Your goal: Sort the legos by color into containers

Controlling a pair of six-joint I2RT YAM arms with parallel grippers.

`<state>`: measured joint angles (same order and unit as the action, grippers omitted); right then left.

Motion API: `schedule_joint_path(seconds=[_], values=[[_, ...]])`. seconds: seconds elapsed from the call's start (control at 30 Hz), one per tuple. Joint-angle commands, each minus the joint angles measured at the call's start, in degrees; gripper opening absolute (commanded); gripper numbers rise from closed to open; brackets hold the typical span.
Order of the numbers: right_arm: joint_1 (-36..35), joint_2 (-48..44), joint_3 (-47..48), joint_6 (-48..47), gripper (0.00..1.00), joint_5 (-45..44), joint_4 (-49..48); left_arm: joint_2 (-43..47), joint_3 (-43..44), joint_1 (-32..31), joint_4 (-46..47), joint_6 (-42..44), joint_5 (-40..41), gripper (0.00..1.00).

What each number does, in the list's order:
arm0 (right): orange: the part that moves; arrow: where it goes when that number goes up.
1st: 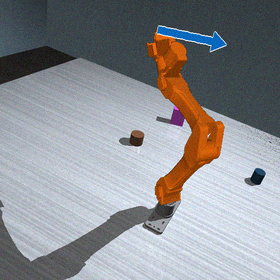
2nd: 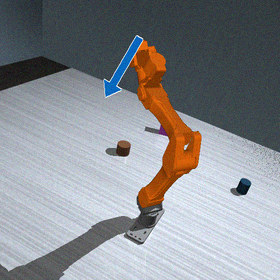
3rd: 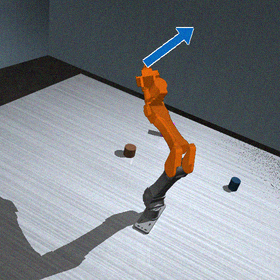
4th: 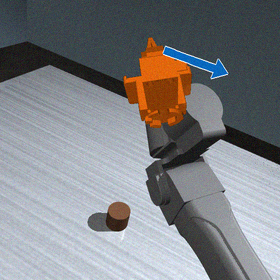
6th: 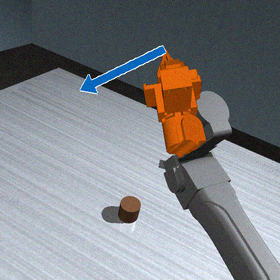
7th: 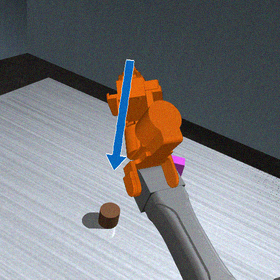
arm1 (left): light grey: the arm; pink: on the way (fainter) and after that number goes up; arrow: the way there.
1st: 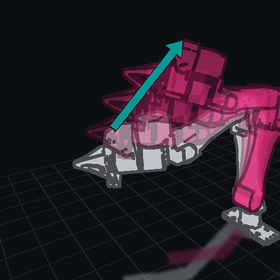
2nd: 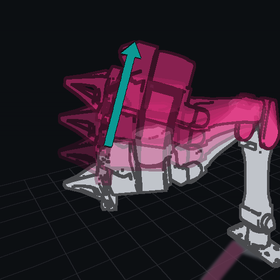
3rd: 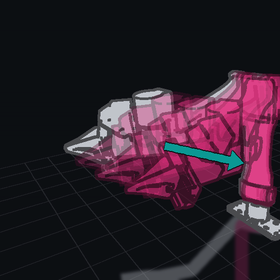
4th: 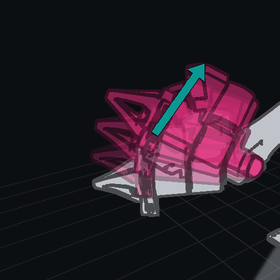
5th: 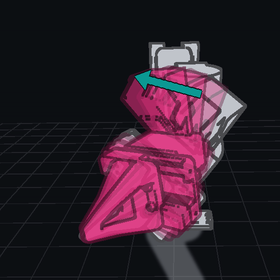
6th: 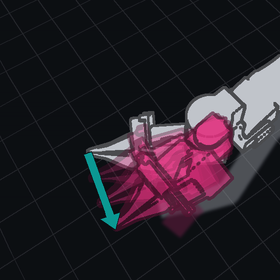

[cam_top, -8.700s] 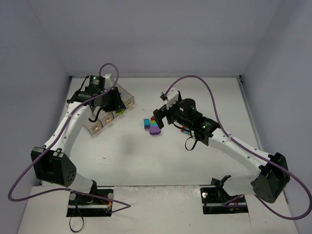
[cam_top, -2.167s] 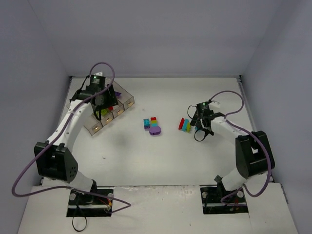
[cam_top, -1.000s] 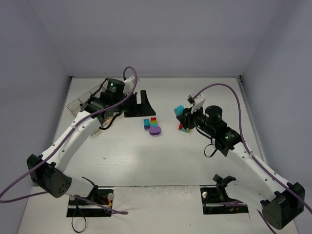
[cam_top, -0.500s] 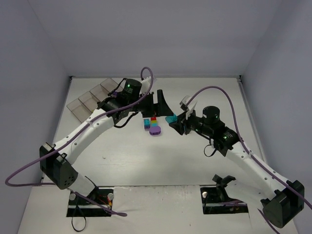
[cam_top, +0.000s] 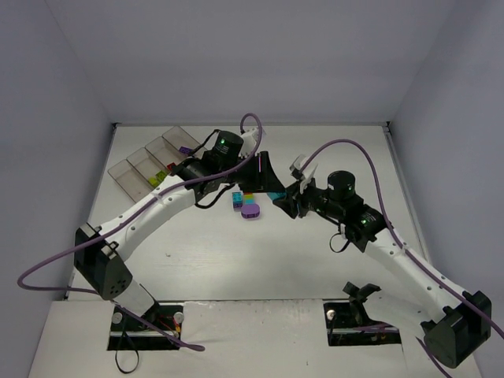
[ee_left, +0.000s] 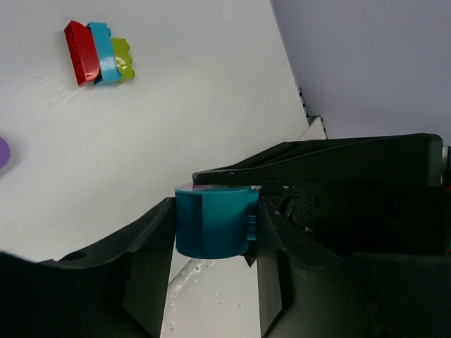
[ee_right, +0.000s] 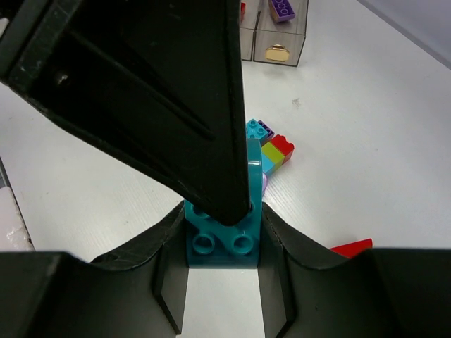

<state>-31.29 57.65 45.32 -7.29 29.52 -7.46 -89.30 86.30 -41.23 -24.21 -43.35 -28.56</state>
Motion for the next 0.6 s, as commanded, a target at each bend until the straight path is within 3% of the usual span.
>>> schedule_joint_path(seconds=[0.0, 0.03, 0.07, 0.1, 0.13, 0.17, 0.27, 0.37, 0.43, 0.57], values=[[-0.44, -0.08, 3.2, -0.71, 0.1, 1.33, -4.05, 1.41, 2.03, -0.43, 2.06, 0.9, 0.43, 0.15], [-0.44, -0.08, 3.2, -0.71, 0.11, 1.16, -4.05, 1.49, 1.85, -0.43, 1.97, 0.99, 0.43, 0.05], [-0.44, 0.01, 3.2, -0.71, 0.12, 0.98, -4.05, 1.58, 1.59, -0.43, 1.62, 1.25, 0.61, 0.01], [-0.53, 0.18, 3.28, -0.71, 0.19, 0.98, -4.05, 2.1, 1.41, -0.43, 0.84, 1.86, 1.3, 0.0], [-0.44, 0.27, 3.28, -0.71, 0.28, 0.55, -4.05, 2.28, 1.24, -0.43, 0.39, 2.13, 1.74, 0.0], [-0.44, 0.45, 3.28, -0.71, 0.48, 0.28, -3.96, 2.98, 0.71, -0.34, -0.48, 2.57, 3.05, 0.0], [-0.44, 0.97, 3.37, -0.01, 0.75, -1.48, -3.26, 4.65, -0.6, 1.15, -2.85, 4.41, 5.26, 0.0], [-0.35, 1.77, 3.46, 1.05, 0.86, -4.1, -2.47, 7.54, -2.71, 6.22, -5.14, 5.65, 8.69, 0.0], [-0.35, 2.29, 3.37, 2.18, 0.88, -5.6, -2.29, 9.48, -5.52, 10.36, -6.46, 6.44, 11.32, 0.0], [-0.26, 2.64, 3.11, 5.26, 0.88, -11.66, -2.29, 14.4, -7.99, 24.4, -13.74, 9.86, 19.92, 0.0]])
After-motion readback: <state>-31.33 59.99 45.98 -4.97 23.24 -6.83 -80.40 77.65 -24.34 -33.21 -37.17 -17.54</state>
